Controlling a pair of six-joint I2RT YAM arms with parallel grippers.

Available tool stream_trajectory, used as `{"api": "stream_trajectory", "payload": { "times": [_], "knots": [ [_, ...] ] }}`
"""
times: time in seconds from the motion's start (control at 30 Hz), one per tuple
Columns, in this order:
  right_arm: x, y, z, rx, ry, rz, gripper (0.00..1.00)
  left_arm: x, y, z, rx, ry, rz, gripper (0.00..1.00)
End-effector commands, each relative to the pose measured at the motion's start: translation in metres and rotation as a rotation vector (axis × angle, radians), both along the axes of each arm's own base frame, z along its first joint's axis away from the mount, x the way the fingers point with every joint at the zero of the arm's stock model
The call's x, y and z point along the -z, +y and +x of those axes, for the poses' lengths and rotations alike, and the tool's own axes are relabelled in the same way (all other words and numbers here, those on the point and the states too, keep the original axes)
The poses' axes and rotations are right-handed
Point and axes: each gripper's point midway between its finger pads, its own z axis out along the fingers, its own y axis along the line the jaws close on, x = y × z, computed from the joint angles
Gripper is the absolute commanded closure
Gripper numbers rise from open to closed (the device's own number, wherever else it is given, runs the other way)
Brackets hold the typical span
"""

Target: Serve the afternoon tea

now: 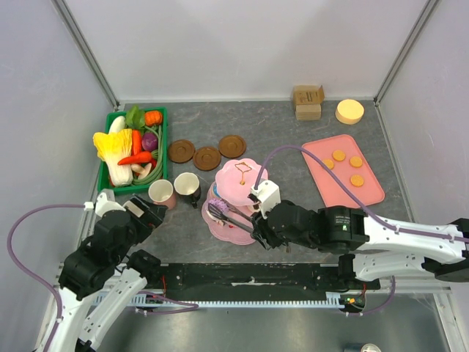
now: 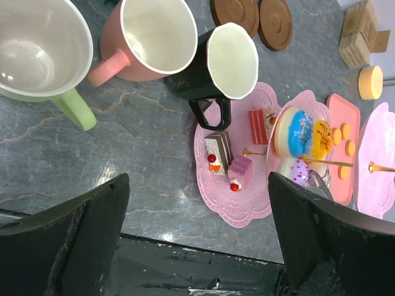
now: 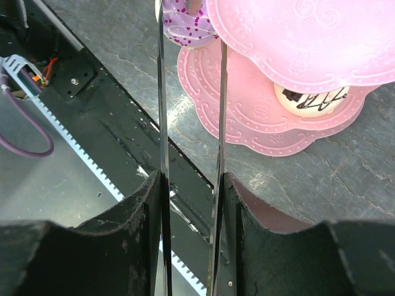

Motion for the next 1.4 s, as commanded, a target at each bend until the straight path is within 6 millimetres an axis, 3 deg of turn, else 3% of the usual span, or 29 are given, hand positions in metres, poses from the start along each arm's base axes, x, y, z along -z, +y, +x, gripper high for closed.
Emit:
{"api": "stream_trajectory", "payload": {
  "times": [0.0, 1.03, 1.37],
  "knots": [
    [0.000, 0.002, 0.010, 0.059, -0.032, -0.005, 0.60, -0.004, -0.005, 0.004, 0.030, -0.030, 0.000, 0.01],
    [0.019, -0.012, 0.018, 0.141, -0.036, -0.101, 0.51, 0.002, -0.008, 0.005, 0.042, -0.023, -0.007, 0.01],
    [0.016, -0.010, 0.016, 0.131, -0.024, -0.090, 0.40, 0.002, -0.008, 0.004, 0.046, -0.024, -0.007, 0.01]
  ]
}}
